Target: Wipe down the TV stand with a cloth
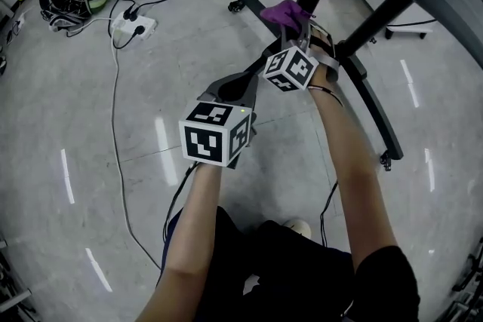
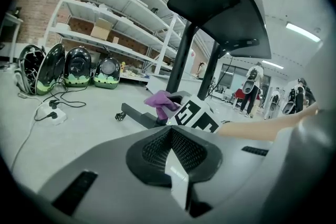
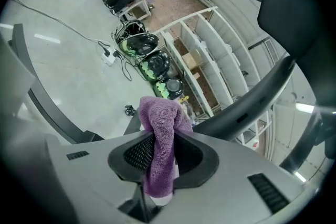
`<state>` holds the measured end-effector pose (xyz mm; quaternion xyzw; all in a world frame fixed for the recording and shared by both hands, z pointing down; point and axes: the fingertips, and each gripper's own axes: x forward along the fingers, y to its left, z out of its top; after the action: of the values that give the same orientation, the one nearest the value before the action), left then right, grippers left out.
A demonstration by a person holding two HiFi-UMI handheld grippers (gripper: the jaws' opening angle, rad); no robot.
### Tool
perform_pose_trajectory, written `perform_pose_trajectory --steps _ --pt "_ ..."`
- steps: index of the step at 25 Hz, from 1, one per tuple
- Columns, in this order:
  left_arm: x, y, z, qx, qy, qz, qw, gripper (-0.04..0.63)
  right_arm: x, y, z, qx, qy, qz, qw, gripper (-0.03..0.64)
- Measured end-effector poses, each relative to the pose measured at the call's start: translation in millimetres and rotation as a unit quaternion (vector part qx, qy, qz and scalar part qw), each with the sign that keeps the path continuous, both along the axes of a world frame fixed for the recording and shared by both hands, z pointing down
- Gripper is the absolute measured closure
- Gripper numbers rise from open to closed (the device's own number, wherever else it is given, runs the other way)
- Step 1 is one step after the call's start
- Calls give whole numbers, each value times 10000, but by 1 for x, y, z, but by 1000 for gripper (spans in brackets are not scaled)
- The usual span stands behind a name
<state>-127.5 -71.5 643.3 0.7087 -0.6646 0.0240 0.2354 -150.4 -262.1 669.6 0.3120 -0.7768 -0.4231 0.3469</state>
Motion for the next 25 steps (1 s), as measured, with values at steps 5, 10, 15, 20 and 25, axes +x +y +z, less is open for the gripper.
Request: perform_pose_trajectory --steps 5,10,15,20,25 --pt "-10 6 0 0 89 -119 9999 589 -1 0 41 -184 148 -136 9996 509" --pt "-10 7 6 -137 -163 -56 9998 589 3 -1 76 -371 341 -157 9986 509" --pt "-4 6 8 -174 -200 12 9996 589 6 1 83 -414 376 -122 9984 509" --pt "4 6 7 -117 -220 74 9997 589 18 8 61 -337 66 -151 9993 509" --pt "15 5 4 -45 -230 209 9995 589 53 6 14 -82 -349 2 9994 509"
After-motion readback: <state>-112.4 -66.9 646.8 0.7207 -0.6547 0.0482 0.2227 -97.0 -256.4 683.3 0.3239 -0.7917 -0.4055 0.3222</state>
